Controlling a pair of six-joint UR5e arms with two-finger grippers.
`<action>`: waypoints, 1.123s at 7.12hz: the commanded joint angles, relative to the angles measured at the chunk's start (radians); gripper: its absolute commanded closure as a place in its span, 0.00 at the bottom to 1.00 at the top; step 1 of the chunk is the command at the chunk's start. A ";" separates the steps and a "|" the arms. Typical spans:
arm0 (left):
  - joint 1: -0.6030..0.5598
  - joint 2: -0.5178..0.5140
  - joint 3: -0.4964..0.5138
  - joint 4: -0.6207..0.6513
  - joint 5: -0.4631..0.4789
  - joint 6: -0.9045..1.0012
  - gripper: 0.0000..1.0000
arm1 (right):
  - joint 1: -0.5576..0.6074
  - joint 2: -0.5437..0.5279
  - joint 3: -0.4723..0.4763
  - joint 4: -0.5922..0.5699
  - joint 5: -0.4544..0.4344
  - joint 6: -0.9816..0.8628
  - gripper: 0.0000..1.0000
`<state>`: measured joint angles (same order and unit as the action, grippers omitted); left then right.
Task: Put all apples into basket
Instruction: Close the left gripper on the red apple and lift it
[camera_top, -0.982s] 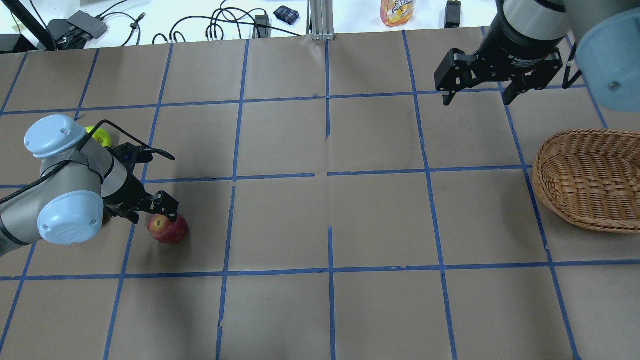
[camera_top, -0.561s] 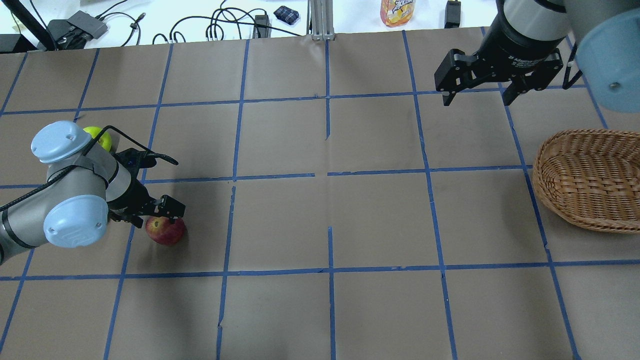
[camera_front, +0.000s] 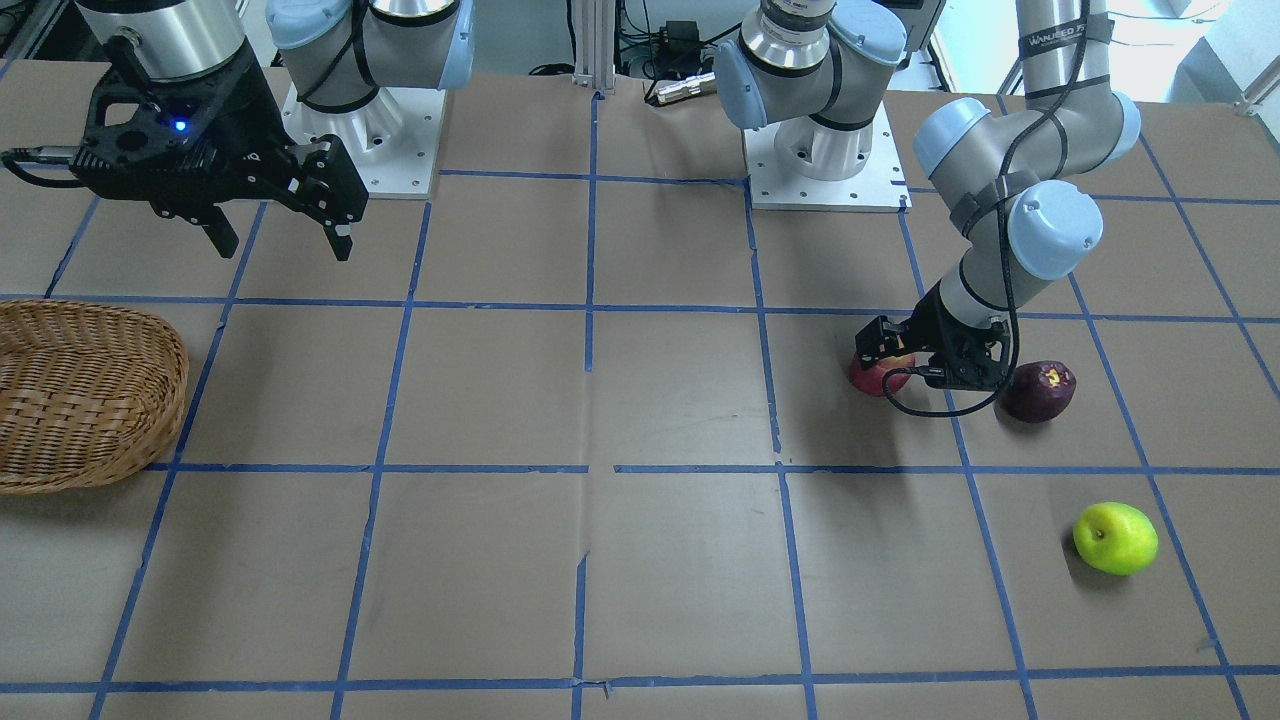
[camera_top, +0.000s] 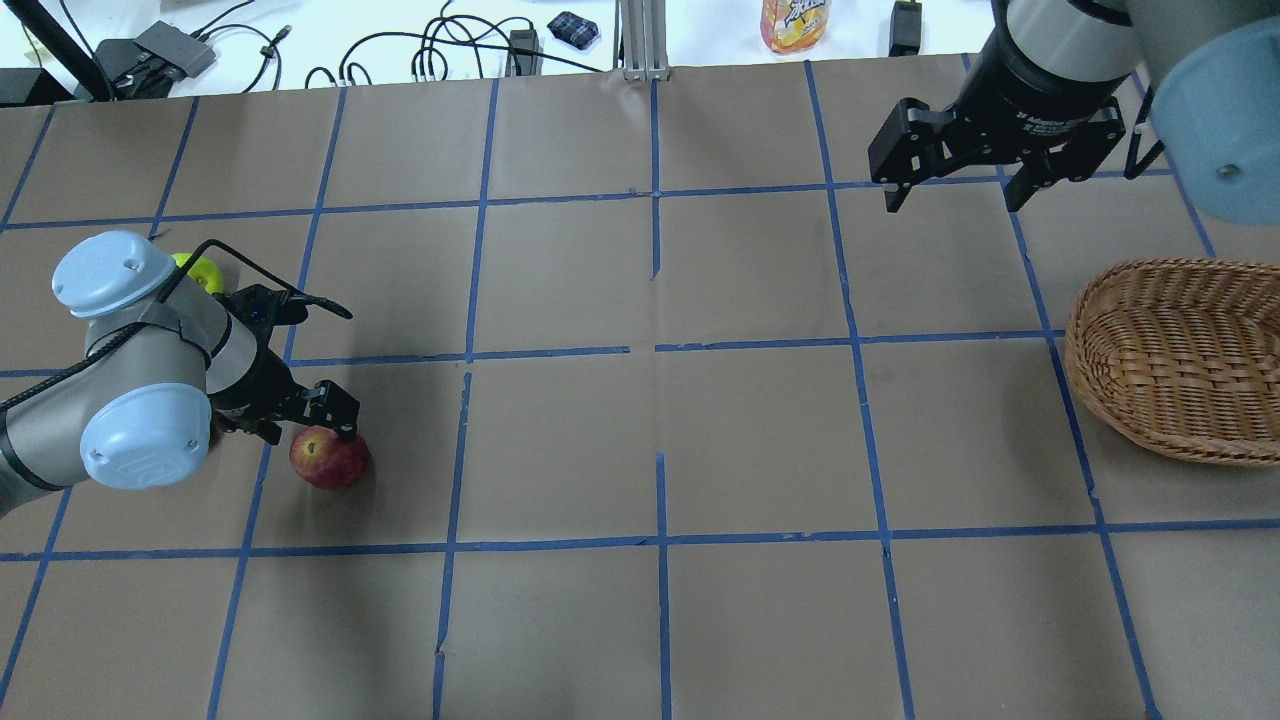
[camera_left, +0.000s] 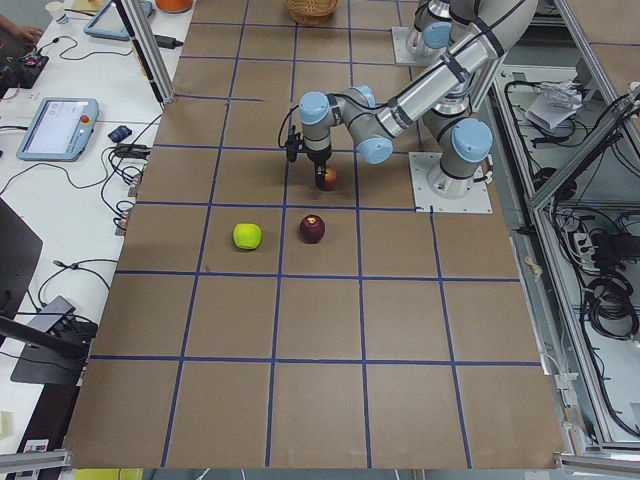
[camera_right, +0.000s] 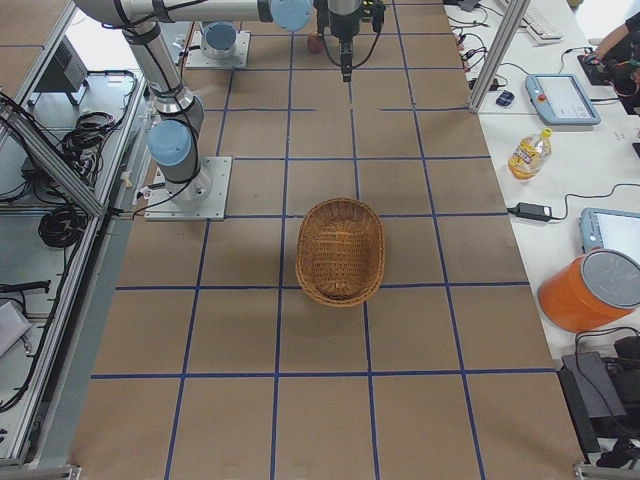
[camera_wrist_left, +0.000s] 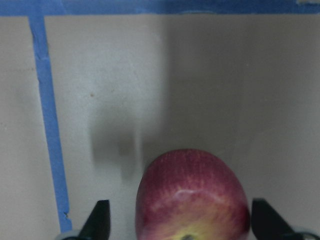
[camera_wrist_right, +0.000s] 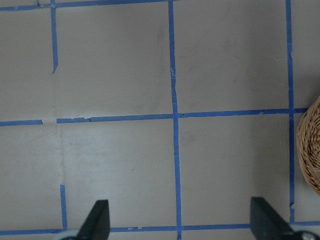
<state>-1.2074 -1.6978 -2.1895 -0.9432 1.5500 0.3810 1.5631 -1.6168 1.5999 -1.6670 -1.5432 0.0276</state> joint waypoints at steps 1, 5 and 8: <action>0.002 -0.011 -0.050 0.009 -0.022 -0.001 0.00 | 0.000 0.000 0.000 0.000 0.000 0.000 0.00; -0.023 0.024 -0.052 0.064 -0.021 -0.049 0.67 | 0.000 0.000 0.000 0.000 0.000 0.000 0.00; -0.345 0.009 0.129 0.058 -0.089 -0.313 0.84 | 0.000 0.000 0.000 0.001 0.000 0.000 0.00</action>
<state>-1.4028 -1.6661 -2.1406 -0.8888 1.4820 0.2396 1.5631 -1.6169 1.5999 -1.6662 -1.5432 0.0276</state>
